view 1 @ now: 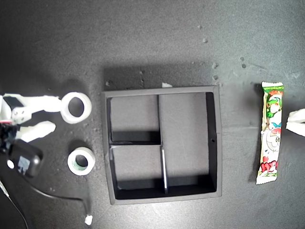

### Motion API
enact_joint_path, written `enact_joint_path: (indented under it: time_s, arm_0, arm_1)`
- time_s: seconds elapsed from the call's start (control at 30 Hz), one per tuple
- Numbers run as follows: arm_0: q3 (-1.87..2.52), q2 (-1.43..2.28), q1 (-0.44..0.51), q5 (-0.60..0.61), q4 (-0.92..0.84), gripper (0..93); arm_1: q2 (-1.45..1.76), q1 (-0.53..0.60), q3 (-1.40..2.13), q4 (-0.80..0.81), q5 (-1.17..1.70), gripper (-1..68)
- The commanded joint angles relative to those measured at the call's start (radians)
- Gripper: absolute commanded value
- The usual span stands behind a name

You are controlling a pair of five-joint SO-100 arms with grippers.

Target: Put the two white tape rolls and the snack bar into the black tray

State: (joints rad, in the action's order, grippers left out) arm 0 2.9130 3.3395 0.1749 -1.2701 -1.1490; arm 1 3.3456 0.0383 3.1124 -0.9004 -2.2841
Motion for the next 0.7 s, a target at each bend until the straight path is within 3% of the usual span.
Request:
enact_joint_path:
  time_s: [0.0, 0.23, 0.4, 0.67]
  arm_0:
    - [-0.094, 0.044, -0.014, 0.048, 0.025, 13.5]
    - [-0.072, 0.044, -0.005, 0.052, 0.002, 14.7]
    - [-0.037, 0.044, 0.025, 0.035, 0.002, 14.9]
    - [-0.094, 0.044, 0.097, 0.06, 0.009, 14.2]
  arm_1:
    - [0.006, -0.066, 0.012, 0.055, 0.11, -0.4]
    - [0.006, -0.143, 0.012, -0.031, -0.296, -0.5]
    - [0.006, -0.163, 0.012, -0.075, -0.391, -0.4]
    - [0.006, -0.196, 0.012, 0.161, 0.609, -0.5]
